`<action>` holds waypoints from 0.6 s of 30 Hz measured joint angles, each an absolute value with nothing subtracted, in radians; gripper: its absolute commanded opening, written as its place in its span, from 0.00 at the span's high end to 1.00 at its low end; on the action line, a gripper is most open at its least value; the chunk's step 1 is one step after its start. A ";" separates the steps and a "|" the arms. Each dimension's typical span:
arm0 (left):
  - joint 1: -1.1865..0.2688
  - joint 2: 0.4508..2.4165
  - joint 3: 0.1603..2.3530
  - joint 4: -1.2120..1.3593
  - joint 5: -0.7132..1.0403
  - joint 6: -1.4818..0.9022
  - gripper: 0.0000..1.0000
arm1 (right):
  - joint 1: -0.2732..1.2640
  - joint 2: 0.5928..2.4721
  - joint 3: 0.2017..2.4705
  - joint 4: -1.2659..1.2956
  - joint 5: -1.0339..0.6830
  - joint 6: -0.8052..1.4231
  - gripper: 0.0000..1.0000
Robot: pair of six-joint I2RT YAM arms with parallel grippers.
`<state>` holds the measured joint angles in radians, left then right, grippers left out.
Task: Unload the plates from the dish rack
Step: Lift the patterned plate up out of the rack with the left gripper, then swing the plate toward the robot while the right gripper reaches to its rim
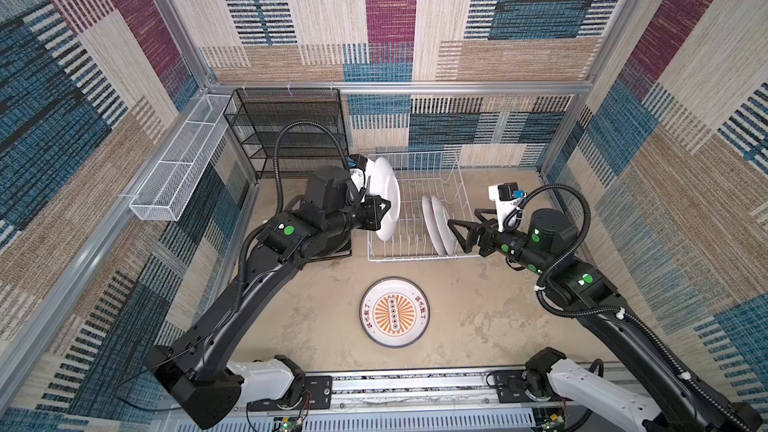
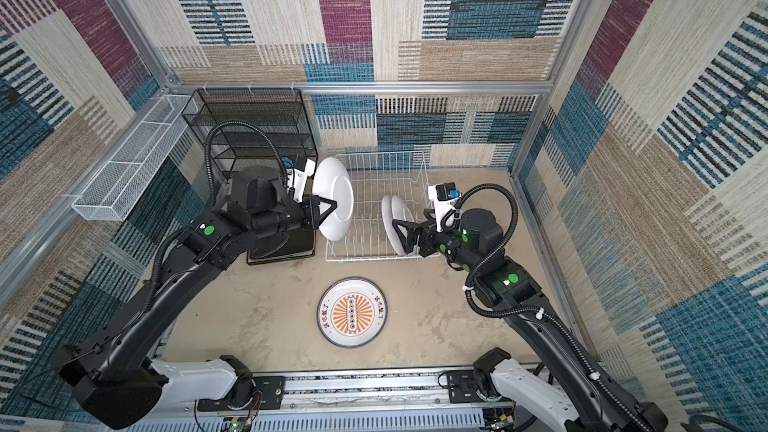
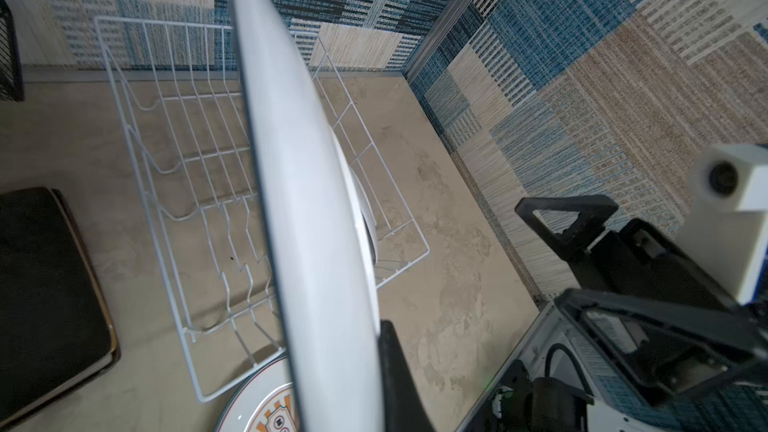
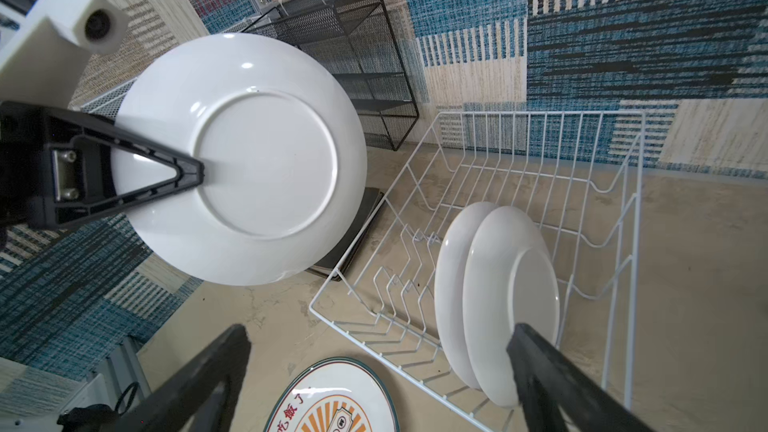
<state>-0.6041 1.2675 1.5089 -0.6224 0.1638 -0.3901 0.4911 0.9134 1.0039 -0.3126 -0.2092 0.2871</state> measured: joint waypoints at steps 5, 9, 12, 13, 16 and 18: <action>-0.615 1.196 1.479 -0.622 0.112 -0.245 1.00 | 0.466 0.992 1.134 -0.339 -0.243 0.332 0.01; -0.643 1.166 1.441 -0.622 0.080 -0.116 1.00 | 0.424 1.080 1.248 -0.396 -0.305 0.362 0.01; -0.674 1.153 1.408 -0.621 0.033 -0.018 1.00 | 0.368 1.134 1.311 -0.436 -0.372 0.385 0.00; -0.685 1.149 1.394 -0.621 0.018 0.017 1.00 | 0.350 1.148 1.326 -0.443 -0.403 0.398 0.00; -0.715 1.148 1.356 -0.620 -0.041 0.118 1.00 | 0.317 1.196 1.362 -0.456 -0.481 0.436 0.02; -0.736 1.152 1.340 -0.620 -0.082 0.177 1.00 | 0.315 1.228 1.377 -0.461 -0.538 0.456 0.03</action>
<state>-0.7364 1.1522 1.3403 -0.6197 -0.0822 0.1772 0.3145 1.2278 1.3773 -0.4614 -0.5381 0.4564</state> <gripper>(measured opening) 0.115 0.978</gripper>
